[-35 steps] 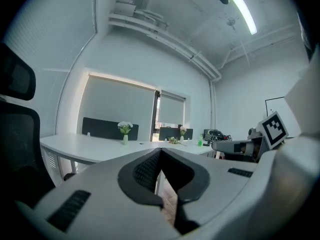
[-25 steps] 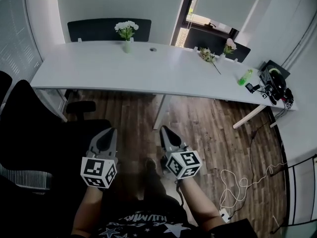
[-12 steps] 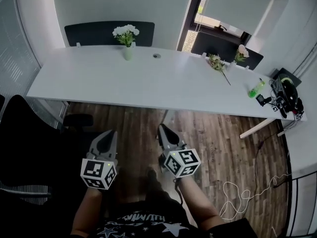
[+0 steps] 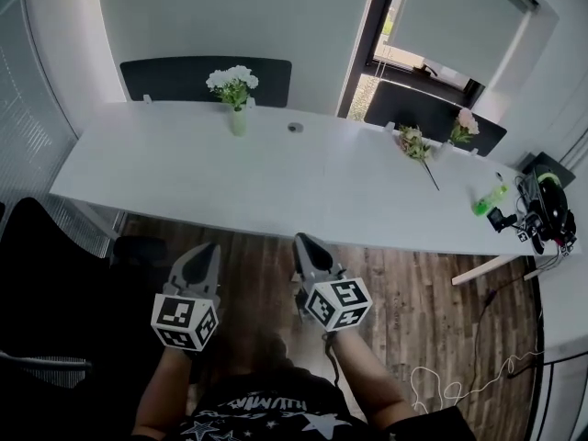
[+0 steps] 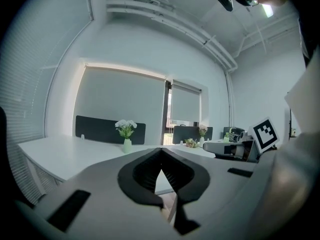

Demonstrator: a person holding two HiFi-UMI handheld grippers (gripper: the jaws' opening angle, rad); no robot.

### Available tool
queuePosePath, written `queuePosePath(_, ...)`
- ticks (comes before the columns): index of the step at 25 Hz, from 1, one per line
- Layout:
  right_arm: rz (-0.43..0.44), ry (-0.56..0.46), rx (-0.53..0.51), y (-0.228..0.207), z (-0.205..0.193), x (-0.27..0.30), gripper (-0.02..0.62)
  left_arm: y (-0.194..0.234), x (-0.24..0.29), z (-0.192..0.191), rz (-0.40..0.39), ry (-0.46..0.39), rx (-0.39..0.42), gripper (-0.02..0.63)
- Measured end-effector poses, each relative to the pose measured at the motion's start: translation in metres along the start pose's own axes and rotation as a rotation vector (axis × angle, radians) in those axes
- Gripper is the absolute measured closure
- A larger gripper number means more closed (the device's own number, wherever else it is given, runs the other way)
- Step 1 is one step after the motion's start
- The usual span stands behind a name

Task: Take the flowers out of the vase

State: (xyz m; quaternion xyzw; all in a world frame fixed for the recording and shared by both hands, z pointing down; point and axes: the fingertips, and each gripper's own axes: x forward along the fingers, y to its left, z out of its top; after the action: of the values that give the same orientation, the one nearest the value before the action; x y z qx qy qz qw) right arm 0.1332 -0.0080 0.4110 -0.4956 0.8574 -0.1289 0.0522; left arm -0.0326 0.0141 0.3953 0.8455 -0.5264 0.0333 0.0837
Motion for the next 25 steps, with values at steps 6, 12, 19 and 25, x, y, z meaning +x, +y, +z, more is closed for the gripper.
queuePosePath(6, 0.051, 0.014, 0.006, -0.037, 0.010, 0.034, 0.592, 0.002, 0.049, 0.007, 0.042, -0.009, -0.014, 0.598)
queuePosePath(12, 0.092, 0.031, -0.001, -0.059, 0.018, 0.059, 0.592, -0.001, 0.083, 0.016, 0.057, -0.011, -0.007, 0.598)
queuePosePath(19, 0.097, 0.040, 0.029, -0.073, 0.014, 0.078, 0.592, 0.010, 0.102, 0.018, 0.069, 0.003, -0.006, 0.598)
queuePosePath(25, 0.095, 0.051, 0.011, -0.082, 0.015, 0.107, 0.592, 0.038, 0.130, 0.021, 0.068, -0.015, -0.011, 0.598)
